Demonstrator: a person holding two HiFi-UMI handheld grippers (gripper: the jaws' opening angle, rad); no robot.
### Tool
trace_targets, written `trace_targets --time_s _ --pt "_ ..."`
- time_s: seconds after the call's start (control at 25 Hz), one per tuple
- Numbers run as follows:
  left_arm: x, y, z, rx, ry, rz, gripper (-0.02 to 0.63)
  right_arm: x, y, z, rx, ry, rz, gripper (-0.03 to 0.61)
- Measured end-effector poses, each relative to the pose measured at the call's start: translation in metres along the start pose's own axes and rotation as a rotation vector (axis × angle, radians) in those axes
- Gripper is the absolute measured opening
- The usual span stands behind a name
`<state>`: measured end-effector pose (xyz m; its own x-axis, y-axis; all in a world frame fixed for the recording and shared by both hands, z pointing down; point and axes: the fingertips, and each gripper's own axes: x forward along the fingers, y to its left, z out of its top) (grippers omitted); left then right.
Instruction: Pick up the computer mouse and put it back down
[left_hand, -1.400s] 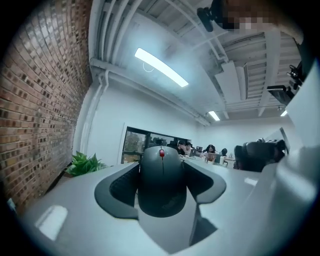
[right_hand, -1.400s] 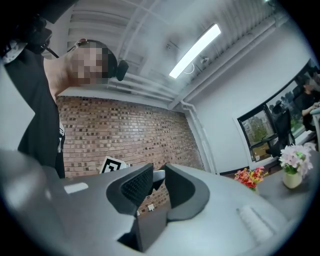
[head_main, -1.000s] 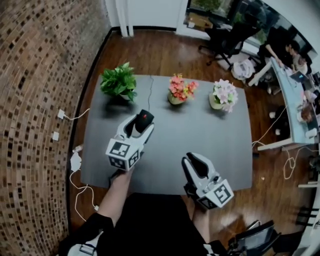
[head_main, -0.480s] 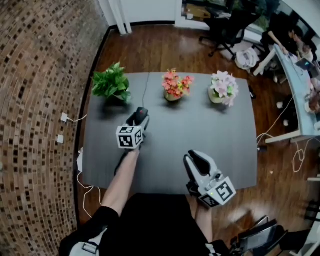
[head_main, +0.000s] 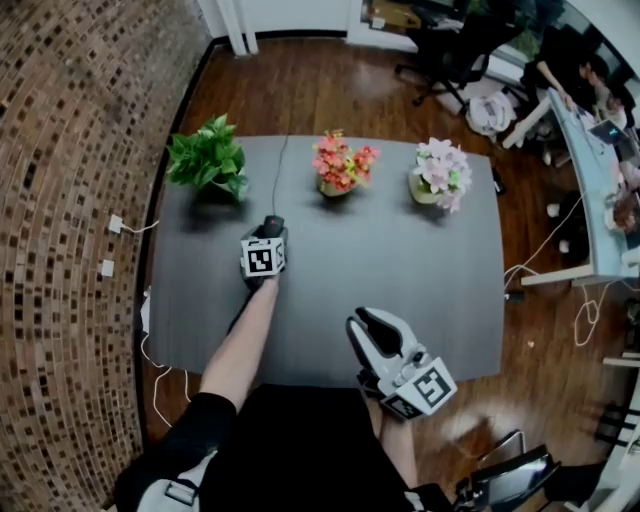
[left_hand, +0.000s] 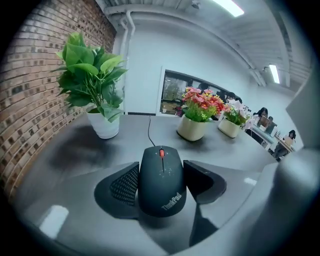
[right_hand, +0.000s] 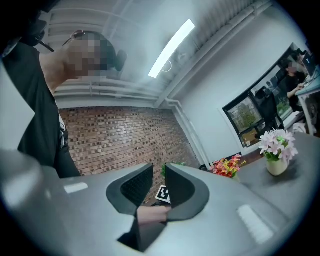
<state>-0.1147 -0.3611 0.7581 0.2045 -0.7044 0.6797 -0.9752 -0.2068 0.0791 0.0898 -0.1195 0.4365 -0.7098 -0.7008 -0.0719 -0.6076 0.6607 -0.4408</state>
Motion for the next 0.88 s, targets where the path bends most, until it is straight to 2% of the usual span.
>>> trace_targets --time_s 0.12,0.56,0.68,0.8,0.88 --pt "0.009 0.004 -0.01 0.01 0.028 0.019 0.281 0.0 -0.003 -0.001 0.001 0.012 -0.009 0.049" --pt "0.037 0.014 -0.05 -0.036 0.12 0.107 0.28 -0.004 -0.01 -0.004 0.002 0.041 -0.022 0.049" --pt "0.038 0.015 -0.056 -0.049 0.11 0.145 0.281 -0.005 -0.009 -0.004 -0.003 0.051 -0.026 0.049" --pt "0.038 0.012 -0.054 -0.07 0.093 0.117 0.281 -0.004 -0.005 -0.002 -0.013 0.053 -0.026 0.049" --pt "0.033 0.011 -0.053 -0.089 0.084 0.081 0.314 -0.003 -0.001 -0.001 -0.02 0.055 -0.026 0.049"
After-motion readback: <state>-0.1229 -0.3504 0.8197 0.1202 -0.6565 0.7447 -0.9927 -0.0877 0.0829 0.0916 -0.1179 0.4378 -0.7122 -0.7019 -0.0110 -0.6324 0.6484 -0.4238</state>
